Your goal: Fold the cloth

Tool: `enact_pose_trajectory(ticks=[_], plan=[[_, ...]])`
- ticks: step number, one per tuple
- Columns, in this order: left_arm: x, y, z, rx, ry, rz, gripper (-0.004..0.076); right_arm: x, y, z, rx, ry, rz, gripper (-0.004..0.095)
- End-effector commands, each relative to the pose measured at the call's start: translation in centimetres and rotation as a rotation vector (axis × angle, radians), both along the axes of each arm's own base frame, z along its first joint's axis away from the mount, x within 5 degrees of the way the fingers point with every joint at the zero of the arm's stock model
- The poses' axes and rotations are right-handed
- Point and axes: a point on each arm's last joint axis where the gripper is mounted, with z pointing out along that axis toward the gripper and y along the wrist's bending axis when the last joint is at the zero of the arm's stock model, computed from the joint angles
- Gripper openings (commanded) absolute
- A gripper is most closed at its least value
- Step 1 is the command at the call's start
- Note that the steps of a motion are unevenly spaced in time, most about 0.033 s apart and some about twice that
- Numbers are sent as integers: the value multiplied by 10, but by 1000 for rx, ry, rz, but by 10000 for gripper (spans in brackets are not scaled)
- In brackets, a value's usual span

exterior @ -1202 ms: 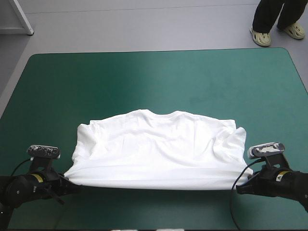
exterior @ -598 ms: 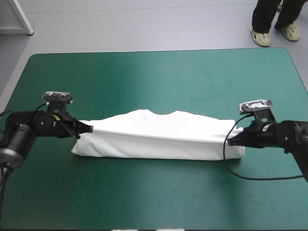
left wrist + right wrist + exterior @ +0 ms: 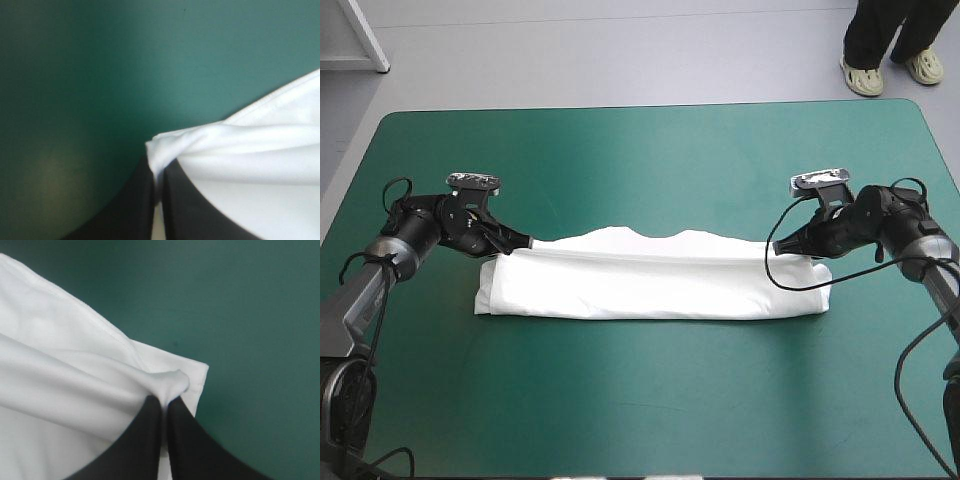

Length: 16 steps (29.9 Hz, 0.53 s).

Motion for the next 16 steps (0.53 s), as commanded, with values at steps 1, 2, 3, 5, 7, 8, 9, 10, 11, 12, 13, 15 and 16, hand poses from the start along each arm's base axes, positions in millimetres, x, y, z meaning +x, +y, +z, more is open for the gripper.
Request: enact_pose_trajectory(ticks=[1, 2, 3, 5, 7, 8, 9, 10, 11, 12, 13, 15, 16], plan=[[5, -1, 28, -7, -144, 1, 20, 6, -2, 25, 3, -130, -7, 121], [5, -1, 29, -7, -148, 1, 20, 7, -2, 26, 3, -143, -10, 166], [6, -1, 30, -12, -152, 3, 20, 8, -3, 27, 3, -157, -14, 209], [6, -1, 31, -17, -156, 4, 37, 11, -4, 29, -1, -190, -22, 282], [7, -2, 32, -19, -166, -8, 92, 15, -5, 33, 7, -245, -49, 346], [7, -2, 33, -20, -172, -8, 118, 17, -5, 36, 9, -272, -55, 362], [8, -2, 33, -21, -175, -8, 160, 20, -6, 42, 14, -311, -65, 367], [8, -2, 33, -21, -179, -8, 189, 22, -6, 46, 20, -334, -74, 366], [8, -2, 34, -21, -185, -7, 224, 23, -6, 50, 21, -350, -77, 366], [9, -2, 35, -21, -190, -7, 255, 24, -6, 55, 23, -366, -80, 366], [10, -2, 37, -21, -196, -7, 276, 26, -6, 61, 24, -384, -82, 366], [12, -2, 45, -19, -218, -9, 307, 28, -7, 73, 15, -410, -81, 364], [13, -2, 51, -22, -236, -7, 313, 28, -7, 78, 8, -416, -78, 364]])
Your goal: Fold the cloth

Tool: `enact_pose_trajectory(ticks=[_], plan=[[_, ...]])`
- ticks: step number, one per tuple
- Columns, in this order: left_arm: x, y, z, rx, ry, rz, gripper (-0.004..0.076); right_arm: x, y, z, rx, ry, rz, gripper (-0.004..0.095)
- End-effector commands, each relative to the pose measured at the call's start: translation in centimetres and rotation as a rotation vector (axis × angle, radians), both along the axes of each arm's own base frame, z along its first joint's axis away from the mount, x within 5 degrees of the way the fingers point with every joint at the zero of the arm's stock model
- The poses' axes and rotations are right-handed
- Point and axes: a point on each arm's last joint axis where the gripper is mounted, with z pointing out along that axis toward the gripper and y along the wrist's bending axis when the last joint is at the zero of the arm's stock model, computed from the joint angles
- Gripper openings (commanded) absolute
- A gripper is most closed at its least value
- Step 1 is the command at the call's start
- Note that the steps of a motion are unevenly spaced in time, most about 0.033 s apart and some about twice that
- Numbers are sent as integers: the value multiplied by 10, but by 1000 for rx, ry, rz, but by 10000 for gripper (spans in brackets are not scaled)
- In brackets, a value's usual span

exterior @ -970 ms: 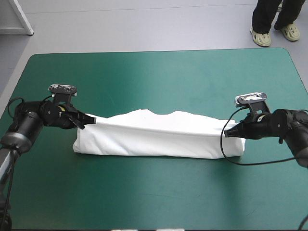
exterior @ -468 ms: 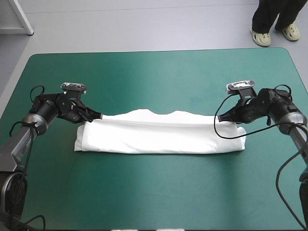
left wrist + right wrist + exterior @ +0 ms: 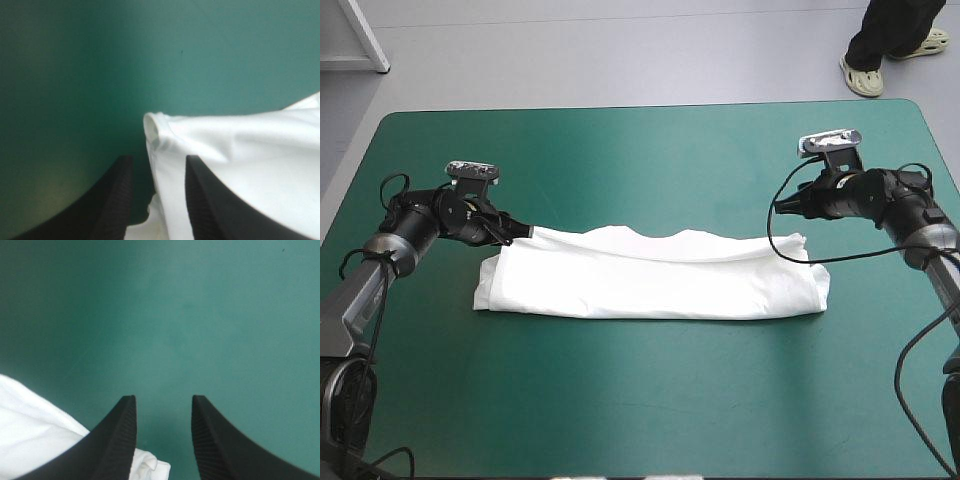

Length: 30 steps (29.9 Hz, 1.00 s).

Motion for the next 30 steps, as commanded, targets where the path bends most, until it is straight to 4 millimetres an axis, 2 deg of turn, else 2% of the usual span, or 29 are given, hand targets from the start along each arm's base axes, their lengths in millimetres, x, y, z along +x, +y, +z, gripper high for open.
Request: enact_pose_trajectory(ticks=[1, 7, 9, 11, 12, 14, 15, 22, 26, 28, 30], plan=[[3, -1, 46, -25, -171, 9, 314, 1, -5, 44, -8, -144, -19, 364], [-1, -4, 82, -67, -207, -4, 313, -7, -5, 72, -22, -159, -4, 324], [-6, -9, 89, -106, -204, -38, 312, -14, -6, 83, -19, -198, -6, 284], [-12, -16, 95, -157, -203, -108, 284, -24, -7, 95, -23, -238, -7, 194], [-17, -23, 98, -204, -193, -157, 238, -30, -8, 102, -29, -257, -7, 115], [-23, -38, 99, -267, -165, -257, 85, -44, -9, 115, -36, -292, -8, -14], [-27, -47, 99, -290, -154, -313, 20, -52, -10, 120, -43, -302, -7, -10], [-47, -112, 100, -359, -123, -511, 19, -95, -15, 144, -54, -313, -25, -18], [-52, -144, 88, -371, -85, -569, 19, -107, -16, 134, -69, -277, -25, -18], [-48, -155, 77, -377, -49, -570, 19, -108, -19, 120, -65, -237, -42, -18], [-43, -161, 64, -379, -7, -560, 19, -109, -25, 96, -29, -175, -70, -18]])
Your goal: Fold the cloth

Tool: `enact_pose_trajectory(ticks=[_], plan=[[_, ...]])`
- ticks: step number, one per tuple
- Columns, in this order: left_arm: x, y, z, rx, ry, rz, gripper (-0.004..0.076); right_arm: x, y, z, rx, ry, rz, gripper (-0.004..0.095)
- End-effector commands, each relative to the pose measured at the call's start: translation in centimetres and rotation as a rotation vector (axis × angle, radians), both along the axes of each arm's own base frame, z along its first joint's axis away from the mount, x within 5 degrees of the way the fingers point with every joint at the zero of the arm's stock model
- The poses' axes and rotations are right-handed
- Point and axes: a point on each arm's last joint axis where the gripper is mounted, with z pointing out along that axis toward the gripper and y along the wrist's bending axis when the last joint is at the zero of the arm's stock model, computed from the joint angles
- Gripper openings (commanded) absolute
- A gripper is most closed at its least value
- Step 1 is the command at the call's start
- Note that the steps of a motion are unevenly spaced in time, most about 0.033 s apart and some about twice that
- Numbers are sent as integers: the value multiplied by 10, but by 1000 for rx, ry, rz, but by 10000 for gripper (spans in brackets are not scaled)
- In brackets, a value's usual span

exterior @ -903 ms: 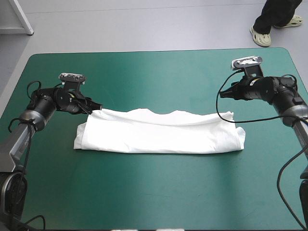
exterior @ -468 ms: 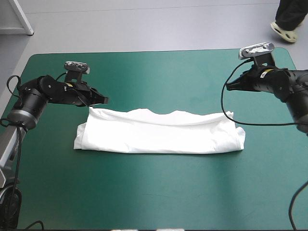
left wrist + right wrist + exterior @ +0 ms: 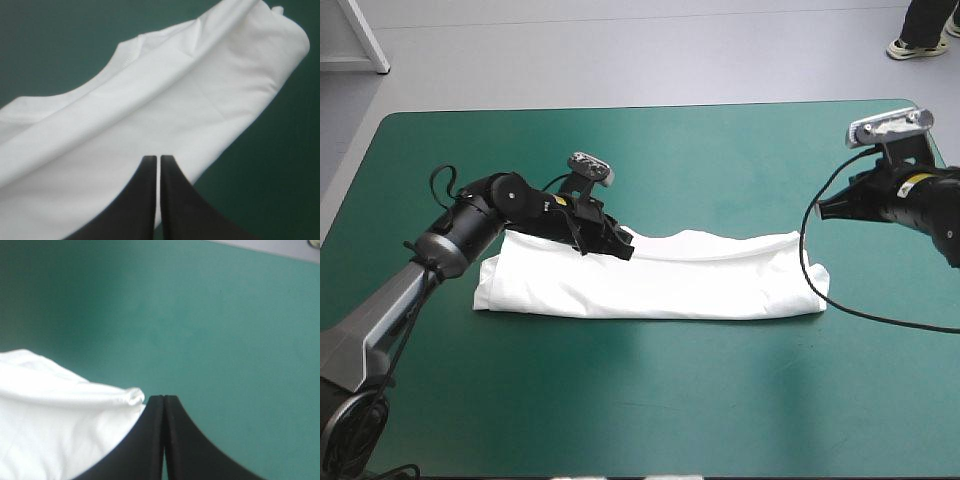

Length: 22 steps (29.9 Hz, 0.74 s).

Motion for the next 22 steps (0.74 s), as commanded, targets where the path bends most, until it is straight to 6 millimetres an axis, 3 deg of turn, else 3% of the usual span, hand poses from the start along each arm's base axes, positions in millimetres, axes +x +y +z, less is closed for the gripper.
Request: enact_pose_trajectory(ticks=[1, 5, 14, 17, 22], plan=[[6, -10, 5, -60, -4, 42, 19, -6, -13, -16, 40, -19, -57, -18], [20, -17, -24, -24, 63, 45, 19, -13, -24, -48, 124, 5, -88, -18], [37, -29, -84, 54, 197, 28, 19, -14, -28, -77, 206, 111, -104, -2], [39, -31, -92, 64, 208, 27, 19, -12, -27, -84, 211, 164, -97, 152], [40, -31, -100, 87, 220, 8, 19, -7, -26, -92, 222, 215, -81, 648]])
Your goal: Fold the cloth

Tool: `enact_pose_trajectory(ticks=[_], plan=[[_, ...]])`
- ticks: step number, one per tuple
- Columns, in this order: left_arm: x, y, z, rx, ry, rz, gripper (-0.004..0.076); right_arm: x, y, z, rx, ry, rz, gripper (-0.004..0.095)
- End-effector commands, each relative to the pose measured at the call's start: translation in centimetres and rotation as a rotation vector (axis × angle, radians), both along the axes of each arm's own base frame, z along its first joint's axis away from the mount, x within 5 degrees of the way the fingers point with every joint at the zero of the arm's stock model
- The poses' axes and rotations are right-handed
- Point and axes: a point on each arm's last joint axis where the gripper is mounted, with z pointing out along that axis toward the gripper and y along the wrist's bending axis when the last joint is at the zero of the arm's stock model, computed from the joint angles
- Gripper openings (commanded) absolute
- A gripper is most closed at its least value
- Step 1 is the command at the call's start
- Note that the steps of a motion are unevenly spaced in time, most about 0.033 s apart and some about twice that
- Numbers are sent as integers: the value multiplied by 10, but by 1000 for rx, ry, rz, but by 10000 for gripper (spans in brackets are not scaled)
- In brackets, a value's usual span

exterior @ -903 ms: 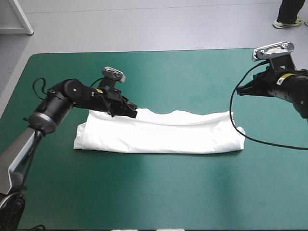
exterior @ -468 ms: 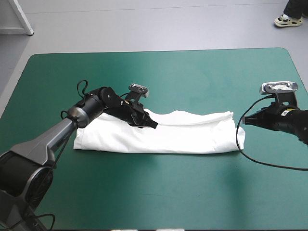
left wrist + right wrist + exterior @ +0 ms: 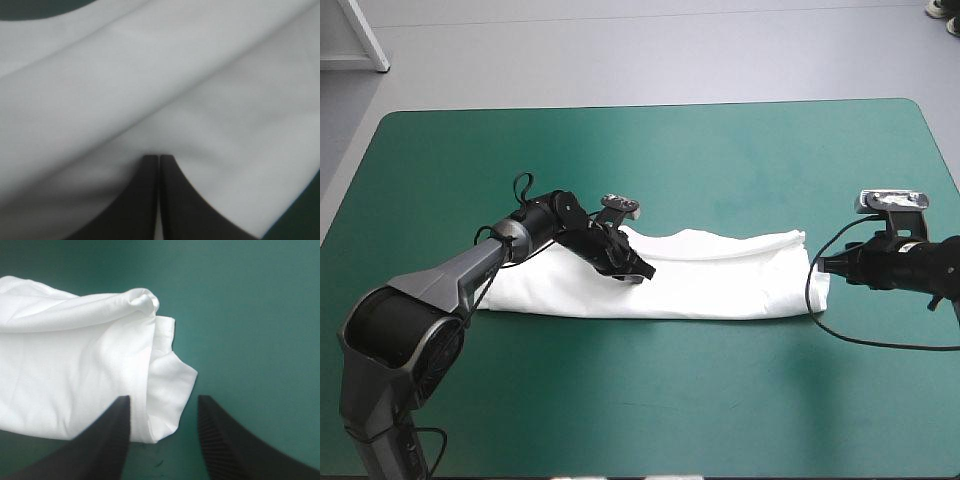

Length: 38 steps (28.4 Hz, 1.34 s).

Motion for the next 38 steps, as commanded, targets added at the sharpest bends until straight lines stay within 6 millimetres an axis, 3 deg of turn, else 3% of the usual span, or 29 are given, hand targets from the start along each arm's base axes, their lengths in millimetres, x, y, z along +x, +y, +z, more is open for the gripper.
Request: enact_pose_trajectory(ticks=[1, 4, 10, 22, 26, 31, 32, 33, 34, 38], plan=[[0, -5, 13, -24, -40, -8, 19, 5, 0, 7, 15, -38, 0, 730], [-2, -7, 13, -27, -39, -14, 19, 11, 2, -3, 46, 21, 21, 815], [-2, -7, 13, -26, -41, -19, 19, 31, 8, -30, 132, 100, 108, 757], [-2, -7, 13, -22, -48, -28, 19, 64, 1, -87, 132, 224, 85, 716], [-2, -7, 13, -22, -49, -31, 19, 69, 8, -98, 202, 257, 131, 567], [-2, -7, 13, -22, -53, -32, 19, 69, 26, -98, 236, 257, 208, 377], [-1, -7, 13, -22, -60, -26, 19, 68, 30, -98, 226, 261, 225, 243], [-1, -7, 13, -22, -60, -26, 19, 68, 31, -98, 223, 262, 231, 179], [-1, -7, 13, -22, -58, -27, 19, 69, 31, -98, 216, 255, 233, 21], [-1, -7, 13, -22, -58, -27, 19, 73, 30, -95, 201, 224, 227, -16]])
